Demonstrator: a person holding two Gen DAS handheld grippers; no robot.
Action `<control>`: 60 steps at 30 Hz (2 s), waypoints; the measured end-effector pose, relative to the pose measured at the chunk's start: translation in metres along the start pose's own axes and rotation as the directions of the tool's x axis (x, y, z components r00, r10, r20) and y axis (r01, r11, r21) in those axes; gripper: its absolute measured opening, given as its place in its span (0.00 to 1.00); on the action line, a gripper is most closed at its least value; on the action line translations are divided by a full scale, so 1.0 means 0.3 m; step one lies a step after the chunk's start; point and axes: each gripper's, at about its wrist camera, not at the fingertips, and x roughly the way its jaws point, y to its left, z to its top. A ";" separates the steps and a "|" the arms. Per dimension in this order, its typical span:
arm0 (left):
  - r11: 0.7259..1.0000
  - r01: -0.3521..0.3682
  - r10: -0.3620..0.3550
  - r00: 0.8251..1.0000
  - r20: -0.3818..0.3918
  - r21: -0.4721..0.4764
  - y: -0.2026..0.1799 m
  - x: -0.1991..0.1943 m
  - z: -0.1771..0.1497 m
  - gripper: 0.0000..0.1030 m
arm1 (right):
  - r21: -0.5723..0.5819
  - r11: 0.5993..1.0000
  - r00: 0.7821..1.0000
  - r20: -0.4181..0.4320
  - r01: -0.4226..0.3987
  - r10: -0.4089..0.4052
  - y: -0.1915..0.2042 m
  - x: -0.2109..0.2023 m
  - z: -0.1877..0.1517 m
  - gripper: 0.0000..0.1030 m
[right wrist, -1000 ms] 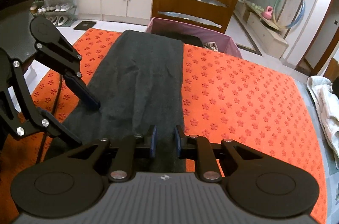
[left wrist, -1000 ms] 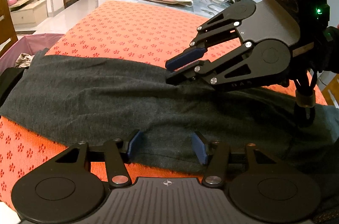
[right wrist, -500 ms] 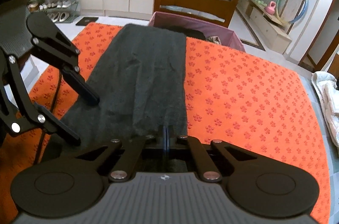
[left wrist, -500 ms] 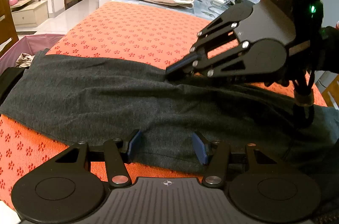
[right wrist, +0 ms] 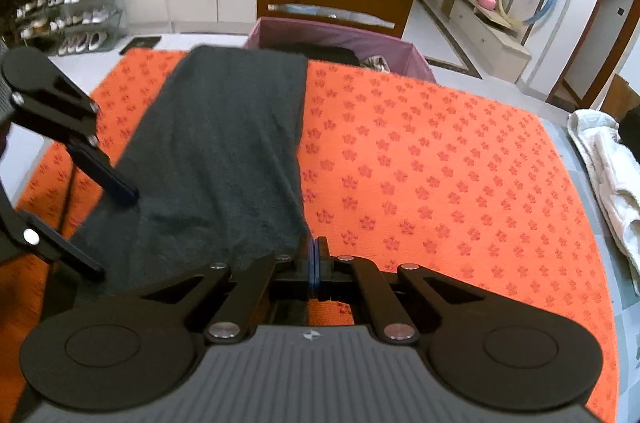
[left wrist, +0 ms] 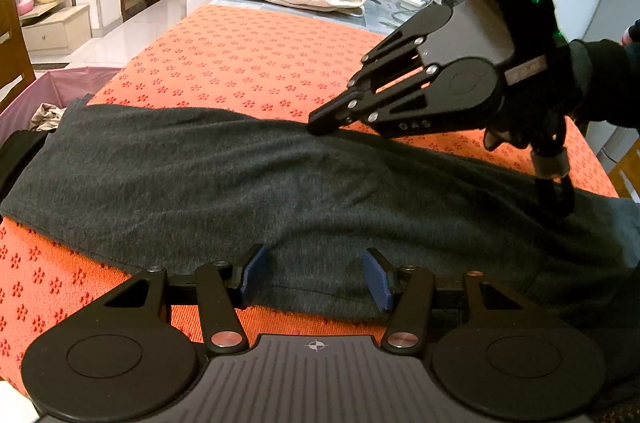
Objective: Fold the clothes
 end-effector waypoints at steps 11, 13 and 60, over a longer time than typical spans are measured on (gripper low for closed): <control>0.998 0.019 -0.014 0.997 0.077 -0.064 0.028 0.034 0.144 0.43 | 0.095 0.995 0.999 0.046 0.011 -0.015 -0.037 -0.085 0.001 0.07; 0.999 0.022 -0.019 0.997 0.071 -0.046 0.015 0.066 0.156 0.42 | 0.119 0.993 0.999 0.042 0.018 -0.023 -0.044 -0.122 -0.012 0.08; 0.969 0.151 -0.138 0.987 -0.078 0.194 -0.172 0.140 0.142 0.42 | 0.314 0.943 0.992 -0.085 0.111 -0.088 0.102 -0.357 -0.338 0.23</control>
